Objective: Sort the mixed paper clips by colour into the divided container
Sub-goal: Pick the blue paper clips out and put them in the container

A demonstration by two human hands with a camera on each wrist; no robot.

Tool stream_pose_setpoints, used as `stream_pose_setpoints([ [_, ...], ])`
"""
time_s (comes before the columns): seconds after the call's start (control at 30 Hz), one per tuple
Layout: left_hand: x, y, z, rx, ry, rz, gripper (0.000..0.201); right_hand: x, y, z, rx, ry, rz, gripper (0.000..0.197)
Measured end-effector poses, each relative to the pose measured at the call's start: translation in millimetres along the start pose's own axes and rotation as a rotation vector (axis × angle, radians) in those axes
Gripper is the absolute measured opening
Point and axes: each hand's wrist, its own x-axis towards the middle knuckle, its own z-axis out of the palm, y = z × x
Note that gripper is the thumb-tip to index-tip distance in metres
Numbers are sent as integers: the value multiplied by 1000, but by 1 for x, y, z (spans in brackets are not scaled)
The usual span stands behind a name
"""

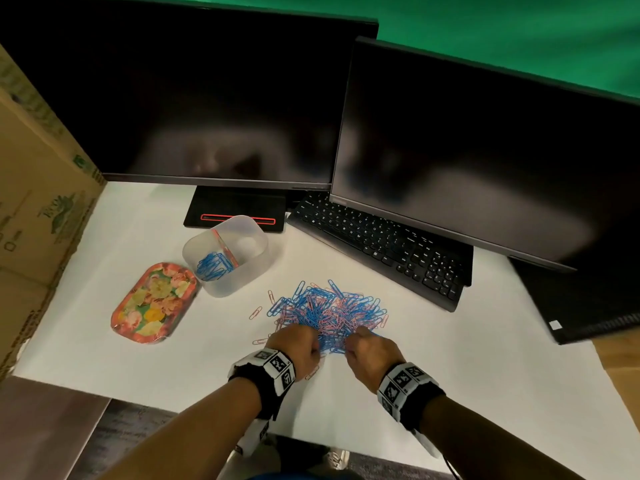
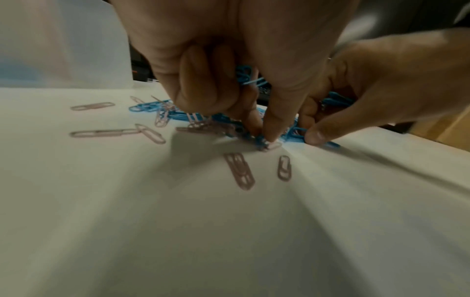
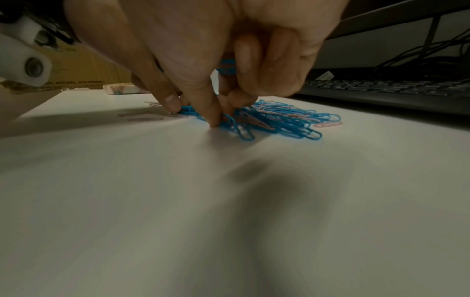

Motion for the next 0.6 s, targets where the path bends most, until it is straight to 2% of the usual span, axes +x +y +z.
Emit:
stream_pose_setpoints([
  [0.2,-2,-9,-10,-96,-5,24,18,-3,7,3,53,21,14,25],
  [0.3,-3,-14,-12,-247,-34,20,15,-7,10,1,157,49,35,22],
  [0.4,-1,-17,-13,-328,-38,10,25,-10,13,-3,348,44,73,14],
  [0.47,0,-19,-14,-396,-51,-15,22,-8,15,-6,501,33,122,8],
  [0.6,2,-25,-23,-535,-37,-19,18,0,11,-21,702,40,132,21],
])
